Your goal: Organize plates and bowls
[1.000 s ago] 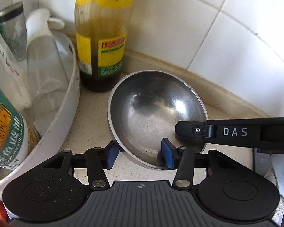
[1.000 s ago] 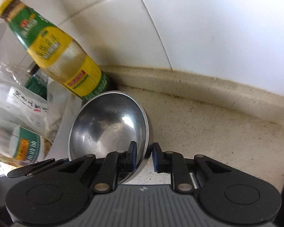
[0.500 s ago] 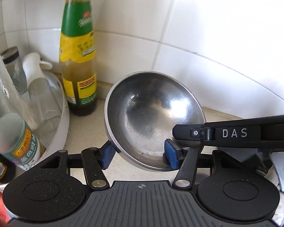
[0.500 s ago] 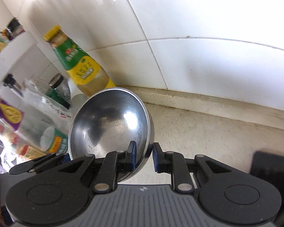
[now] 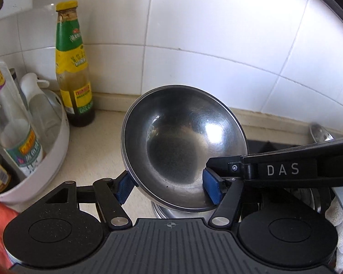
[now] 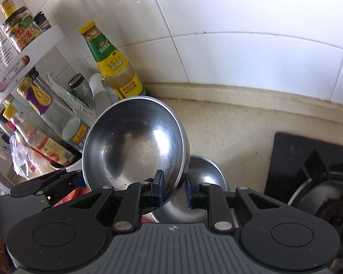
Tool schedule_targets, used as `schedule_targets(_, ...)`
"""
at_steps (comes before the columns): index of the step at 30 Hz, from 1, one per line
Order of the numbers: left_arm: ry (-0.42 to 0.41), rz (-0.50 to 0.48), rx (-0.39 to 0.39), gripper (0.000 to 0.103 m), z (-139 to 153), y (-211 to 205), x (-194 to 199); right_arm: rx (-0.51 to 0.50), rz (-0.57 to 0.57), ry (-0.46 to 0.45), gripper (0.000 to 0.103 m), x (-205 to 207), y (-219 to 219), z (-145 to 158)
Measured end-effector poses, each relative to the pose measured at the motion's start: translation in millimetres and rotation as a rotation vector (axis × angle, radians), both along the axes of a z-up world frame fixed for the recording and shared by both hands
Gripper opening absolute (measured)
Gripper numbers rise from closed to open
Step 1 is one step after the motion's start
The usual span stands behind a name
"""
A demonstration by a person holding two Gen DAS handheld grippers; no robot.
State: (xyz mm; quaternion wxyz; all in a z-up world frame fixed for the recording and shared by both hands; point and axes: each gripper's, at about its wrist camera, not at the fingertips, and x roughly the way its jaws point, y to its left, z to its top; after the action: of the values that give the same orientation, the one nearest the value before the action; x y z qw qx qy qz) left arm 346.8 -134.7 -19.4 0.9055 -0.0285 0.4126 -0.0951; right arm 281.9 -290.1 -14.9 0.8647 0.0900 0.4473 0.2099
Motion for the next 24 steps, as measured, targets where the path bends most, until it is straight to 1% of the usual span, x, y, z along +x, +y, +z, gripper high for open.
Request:
schedule_targets(4, 0.017, -0.021, 0.008, 0.07, -6, -7, -10, -0.009, -0.005, 0.027, 0.02, -6, -3, -9)
schedule_targets(11, 0.052, -0.044, 0.021, 0.07, -19, -15, -8, -0.024, -0.012, 0.068, 0.02, -6, -8, -23)
schedule_targets(15, 0.063, -0.048, 0.027, 0.07, -25, -16, -4, -0.04, -0.017, 0.067, 0.022, -4, -8, -29)
schedule_targets(17, 0.075, -0.045, 0.034, 0.071, -30, -15, -1, -0.078, -0.021, 0.057, 0.024, -2, -6, -34)
schedule_targets(19, 0.071, -0.036, 0.057, 0.072, -33, -14, -1, -0.095, -0.036, 0.067, 0.031, -1, -8, -39)
schedule_targets(20, 0.067, -0.03, 0.065, 0.072, -34, -12, -1, -0.099, -0.039, 0.068, 0.031, 0, -9, -41)
schedule_targets(24, 0.062, -0.018, 0.054, 0.076, -31, -2, -4, -0.08, -0.048, 0.07, 0.031, -1, -17, -42)
